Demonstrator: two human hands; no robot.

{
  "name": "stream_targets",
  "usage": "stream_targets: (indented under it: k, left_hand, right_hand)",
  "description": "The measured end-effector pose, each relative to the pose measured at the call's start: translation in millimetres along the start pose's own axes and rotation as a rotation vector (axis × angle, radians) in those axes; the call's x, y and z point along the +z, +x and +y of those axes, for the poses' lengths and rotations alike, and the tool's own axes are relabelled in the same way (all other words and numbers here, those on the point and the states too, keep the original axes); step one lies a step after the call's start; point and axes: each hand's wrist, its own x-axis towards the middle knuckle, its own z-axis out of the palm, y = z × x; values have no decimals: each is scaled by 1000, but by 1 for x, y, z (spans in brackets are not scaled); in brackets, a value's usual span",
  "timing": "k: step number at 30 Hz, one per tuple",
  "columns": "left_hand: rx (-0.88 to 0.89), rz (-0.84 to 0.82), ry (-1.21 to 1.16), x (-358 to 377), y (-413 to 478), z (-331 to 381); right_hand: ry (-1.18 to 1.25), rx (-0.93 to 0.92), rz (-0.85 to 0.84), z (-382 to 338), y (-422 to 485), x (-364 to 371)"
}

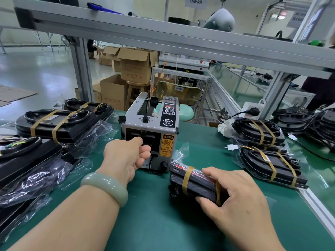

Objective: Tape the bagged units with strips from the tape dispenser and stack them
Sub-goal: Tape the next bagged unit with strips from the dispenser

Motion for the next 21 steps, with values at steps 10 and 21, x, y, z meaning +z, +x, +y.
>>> stream_targets:
  k: [10,21]
  left_hand:
    - [1,120,-6,6,3,-6]
    - [168,-247,54,-32,-59,-33]
  right_hand:
    - [1,16,8,-1,-1,0]
    - [-66,32,-43,-6,-1,-3]
